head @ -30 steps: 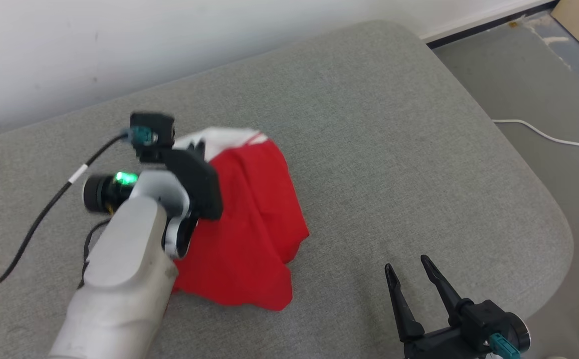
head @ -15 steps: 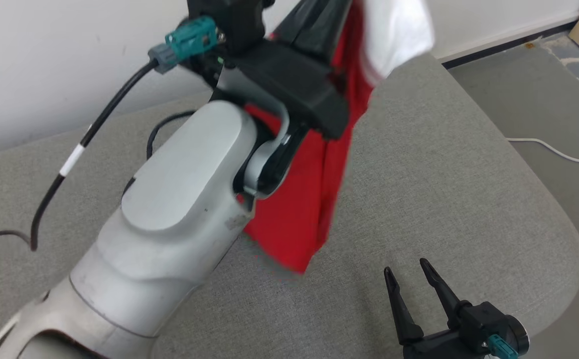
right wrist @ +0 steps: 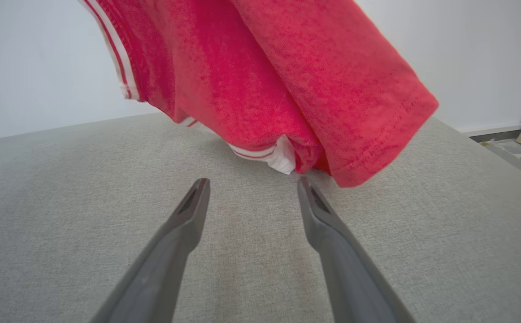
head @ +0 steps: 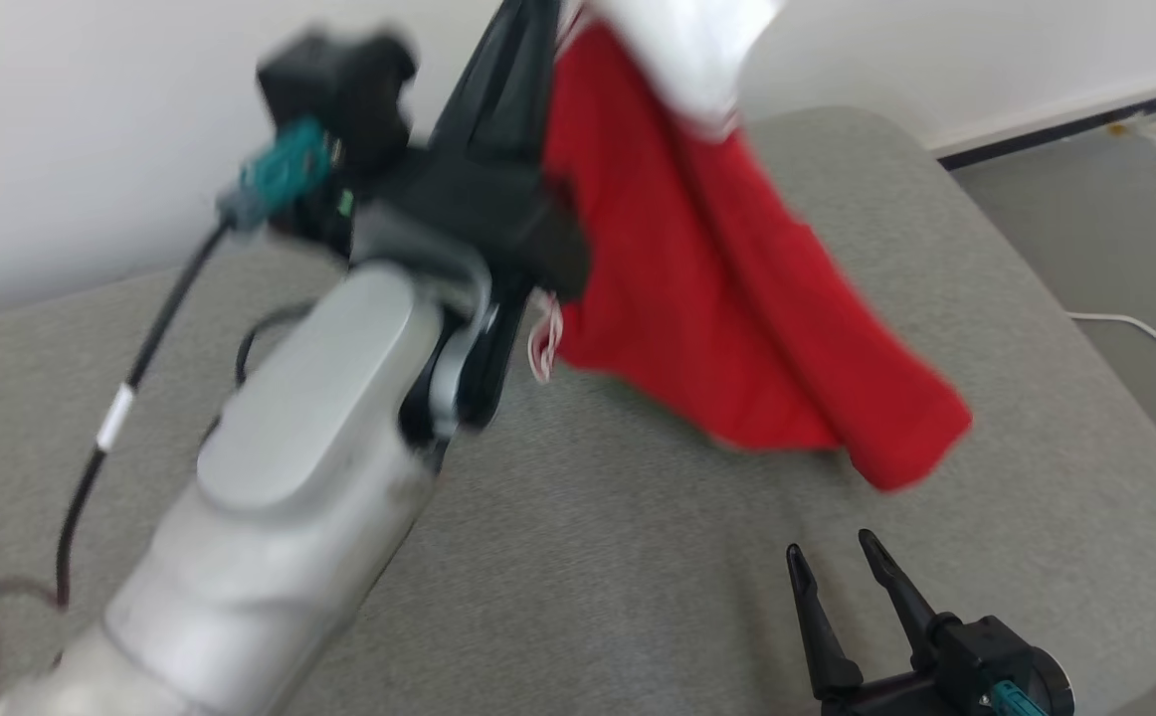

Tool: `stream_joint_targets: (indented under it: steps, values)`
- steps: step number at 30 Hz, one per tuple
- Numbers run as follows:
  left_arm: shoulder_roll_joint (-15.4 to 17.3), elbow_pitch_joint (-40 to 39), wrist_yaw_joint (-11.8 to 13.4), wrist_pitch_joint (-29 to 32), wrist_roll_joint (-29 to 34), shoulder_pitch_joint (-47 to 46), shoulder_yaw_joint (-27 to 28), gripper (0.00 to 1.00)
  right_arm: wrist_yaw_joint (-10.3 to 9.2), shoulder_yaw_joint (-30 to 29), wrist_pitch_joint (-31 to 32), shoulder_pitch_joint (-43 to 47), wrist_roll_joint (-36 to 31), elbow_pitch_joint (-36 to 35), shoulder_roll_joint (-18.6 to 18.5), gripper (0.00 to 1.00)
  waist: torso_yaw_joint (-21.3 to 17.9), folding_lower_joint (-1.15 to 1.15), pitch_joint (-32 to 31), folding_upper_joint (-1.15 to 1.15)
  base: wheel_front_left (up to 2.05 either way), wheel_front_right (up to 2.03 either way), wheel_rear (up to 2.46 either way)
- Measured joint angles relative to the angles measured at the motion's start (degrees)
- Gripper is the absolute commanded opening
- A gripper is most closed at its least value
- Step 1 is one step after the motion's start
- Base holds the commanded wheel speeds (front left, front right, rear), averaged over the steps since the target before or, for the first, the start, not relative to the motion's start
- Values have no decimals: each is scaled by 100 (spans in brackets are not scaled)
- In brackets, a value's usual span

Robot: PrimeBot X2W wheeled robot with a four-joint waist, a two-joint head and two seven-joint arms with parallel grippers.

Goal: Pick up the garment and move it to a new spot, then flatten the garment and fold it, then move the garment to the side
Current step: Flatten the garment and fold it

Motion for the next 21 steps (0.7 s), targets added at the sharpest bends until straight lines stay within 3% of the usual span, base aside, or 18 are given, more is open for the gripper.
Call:
stream_joint_targets:
  steps: [5, 12, 21]
  values:
    - [435, 49, 221, -10, -115, 1502, 48, 0, 0, -10, 13, 5, -34, -67, 2, 100, 378, 0, 3, 0, 0, 0, 0]
    - [861, -732, 364, -27, -77, 3315, 491, 0, 0, -32, 102, -18, -102, -142, 1, 100, 1065, 0, 20, 0, 0, 0, 0]
    - [1049, -734, 527, -27, -45, 4491, 635, 0, 0, 43, 159, -15, -118, -155, 1, 100, 1684, 0, -11, 0, 0, 0, 0]
